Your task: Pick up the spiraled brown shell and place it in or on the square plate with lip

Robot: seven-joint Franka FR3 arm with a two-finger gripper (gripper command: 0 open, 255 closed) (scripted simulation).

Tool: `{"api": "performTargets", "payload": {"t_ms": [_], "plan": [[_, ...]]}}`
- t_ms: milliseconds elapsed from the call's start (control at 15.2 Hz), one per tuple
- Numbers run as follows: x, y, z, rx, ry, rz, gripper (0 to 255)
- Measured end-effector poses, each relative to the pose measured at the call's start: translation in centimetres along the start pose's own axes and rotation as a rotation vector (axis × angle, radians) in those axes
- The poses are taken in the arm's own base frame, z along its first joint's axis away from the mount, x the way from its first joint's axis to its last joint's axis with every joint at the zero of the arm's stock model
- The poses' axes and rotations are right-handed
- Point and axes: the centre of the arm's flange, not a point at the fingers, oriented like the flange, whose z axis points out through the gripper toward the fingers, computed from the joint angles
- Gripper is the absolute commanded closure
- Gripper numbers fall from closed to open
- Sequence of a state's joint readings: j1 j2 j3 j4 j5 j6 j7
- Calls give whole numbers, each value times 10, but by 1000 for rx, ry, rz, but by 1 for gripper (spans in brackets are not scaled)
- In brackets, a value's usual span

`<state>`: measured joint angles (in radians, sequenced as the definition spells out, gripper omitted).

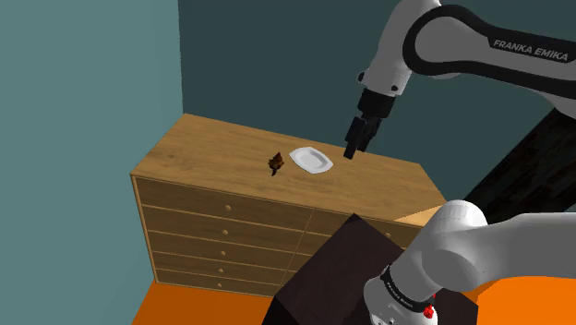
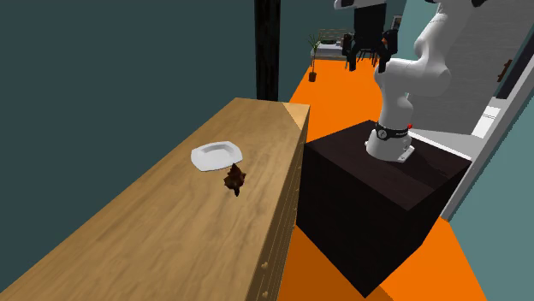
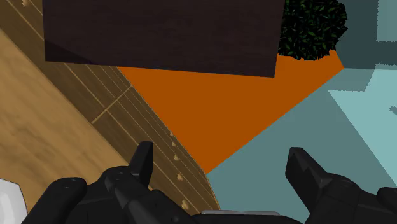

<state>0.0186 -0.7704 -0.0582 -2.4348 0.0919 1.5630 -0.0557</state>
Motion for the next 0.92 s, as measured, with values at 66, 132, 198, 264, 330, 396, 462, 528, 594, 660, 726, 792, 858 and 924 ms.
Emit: {"api": "performTargets", "payload": {"t_ms": [66,132,198,264,330,396,462,528,594,660,726,792,858,924], "plan": [[0,0,0,0,0,0,0],[5,4,3,-2,0,-5,0],[11,10,10,-5,0,-14,0],[19,14,15,-9,1,-24,0],[27,20,21,-13,2,-35,0],[31,27,27,-17,3,-46,0],[40,34,36,-21,3,-58,0],[50,42,42,-26,4,-70,0],[57,48,50,-30,5,-81,0],[64,54,58,-35,6,-93,0],[73,60,65,-39,7,-105,0],[81,67,71,-44,8,-117,0],[91,72,75,-48,10,-129,0],[98,76,86,-52,9,-142,0]]}}
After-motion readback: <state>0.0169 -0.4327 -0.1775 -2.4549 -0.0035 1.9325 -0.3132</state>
